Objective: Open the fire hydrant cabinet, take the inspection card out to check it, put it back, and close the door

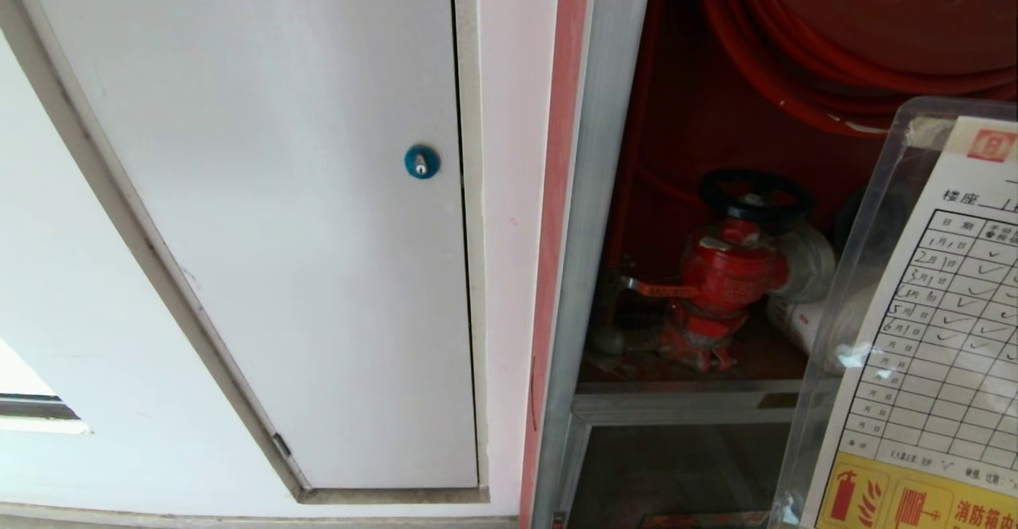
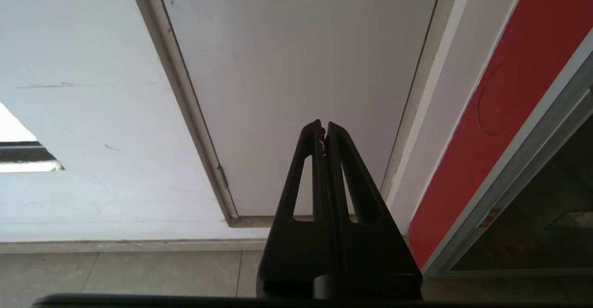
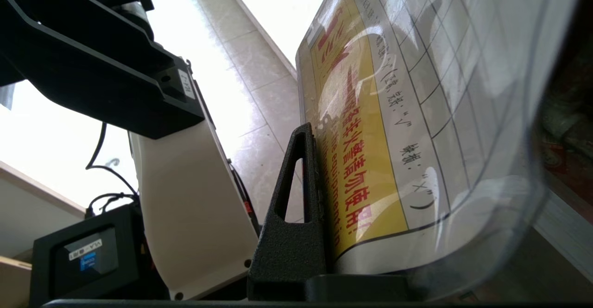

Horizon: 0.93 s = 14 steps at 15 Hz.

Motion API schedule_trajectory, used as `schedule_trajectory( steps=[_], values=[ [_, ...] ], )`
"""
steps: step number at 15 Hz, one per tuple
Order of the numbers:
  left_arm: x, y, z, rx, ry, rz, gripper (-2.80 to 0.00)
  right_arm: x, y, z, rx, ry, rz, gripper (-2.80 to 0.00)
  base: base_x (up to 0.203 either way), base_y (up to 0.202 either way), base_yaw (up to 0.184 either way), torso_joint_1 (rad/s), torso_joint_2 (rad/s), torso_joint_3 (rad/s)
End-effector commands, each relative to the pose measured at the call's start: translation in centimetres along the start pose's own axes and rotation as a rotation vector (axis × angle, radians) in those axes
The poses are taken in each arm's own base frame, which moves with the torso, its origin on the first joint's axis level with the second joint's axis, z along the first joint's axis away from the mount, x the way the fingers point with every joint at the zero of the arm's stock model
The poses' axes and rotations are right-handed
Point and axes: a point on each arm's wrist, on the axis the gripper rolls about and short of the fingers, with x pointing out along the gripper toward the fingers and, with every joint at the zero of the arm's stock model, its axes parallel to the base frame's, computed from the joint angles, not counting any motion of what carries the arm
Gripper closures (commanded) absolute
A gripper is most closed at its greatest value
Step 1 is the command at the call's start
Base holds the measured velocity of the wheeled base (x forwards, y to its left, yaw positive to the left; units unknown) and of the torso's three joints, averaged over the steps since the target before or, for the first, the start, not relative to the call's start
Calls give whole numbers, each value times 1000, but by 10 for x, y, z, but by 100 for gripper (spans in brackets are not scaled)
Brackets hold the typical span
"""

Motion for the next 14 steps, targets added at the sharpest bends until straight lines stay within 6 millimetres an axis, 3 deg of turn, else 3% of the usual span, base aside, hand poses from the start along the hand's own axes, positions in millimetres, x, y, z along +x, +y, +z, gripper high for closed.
schedule_trajectory(
  steps=[1,10,14],
  values=[
    [0,0,0,2,1,0,0,2,-3,1,11,4,10,0,0,0,0,0,0,0],
    [0,0,0,2,1,0,0,5,-9,6,24,10,20,0,0,0,0,0,0,0],
    [0,0,0,0,1,0,0,21,-17,18,27,36,165,0,0,0,0,0,0,0]
  ],
)
